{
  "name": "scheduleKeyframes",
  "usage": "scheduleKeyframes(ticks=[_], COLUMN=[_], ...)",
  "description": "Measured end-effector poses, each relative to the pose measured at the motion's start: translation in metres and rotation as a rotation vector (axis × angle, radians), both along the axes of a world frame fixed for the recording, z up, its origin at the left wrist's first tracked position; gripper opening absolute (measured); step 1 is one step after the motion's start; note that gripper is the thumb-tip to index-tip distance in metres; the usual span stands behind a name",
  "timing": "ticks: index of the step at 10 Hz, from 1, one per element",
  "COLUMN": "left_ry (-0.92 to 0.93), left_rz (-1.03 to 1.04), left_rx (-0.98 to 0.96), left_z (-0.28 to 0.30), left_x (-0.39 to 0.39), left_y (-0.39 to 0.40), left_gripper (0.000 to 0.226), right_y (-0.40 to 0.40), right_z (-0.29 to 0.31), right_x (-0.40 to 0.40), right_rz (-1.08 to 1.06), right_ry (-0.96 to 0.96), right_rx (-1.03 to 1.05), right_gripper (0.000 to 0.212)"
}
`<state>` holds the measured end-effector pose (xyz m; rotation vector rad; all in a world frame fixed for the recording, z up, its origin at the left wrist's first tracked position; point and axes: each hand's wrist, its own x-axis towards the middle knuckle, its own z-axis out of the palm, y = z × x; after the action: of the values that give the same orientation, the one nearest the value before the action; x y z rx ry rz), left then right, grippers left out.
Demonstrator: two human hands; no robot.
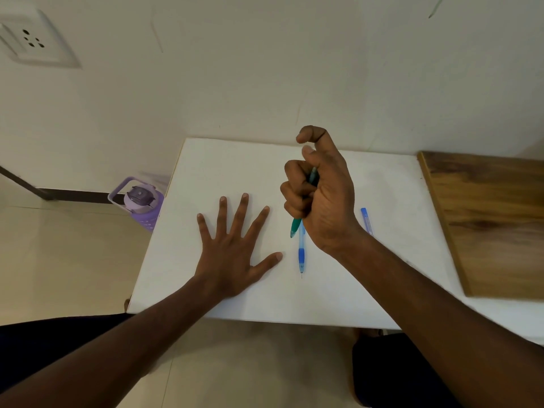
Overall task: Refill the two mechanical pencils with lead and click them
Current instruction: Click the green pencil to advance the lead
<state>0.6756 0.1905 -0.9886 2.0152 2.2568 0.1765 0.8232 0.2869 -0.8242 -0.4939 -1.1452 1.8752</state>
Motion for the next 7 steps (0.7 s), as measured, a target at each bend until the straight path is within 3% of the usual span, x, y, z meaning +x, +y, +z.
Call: scheduleKeyframes(ticks=[7], left_ry=[0.0], left_rz=[-0.002], left_rx=[0.034], left_z=[-0.0037], left_x=[-0.0008], left_y=[-0.0005], left_gripper=[0.099], right_y=[0.0034], right_z=[-0.0024], right_x=[-0.0004], right_rz=[-0.084], right_ry=[-0.016], right_rx=[-0.046], right_gripper=[0.017])
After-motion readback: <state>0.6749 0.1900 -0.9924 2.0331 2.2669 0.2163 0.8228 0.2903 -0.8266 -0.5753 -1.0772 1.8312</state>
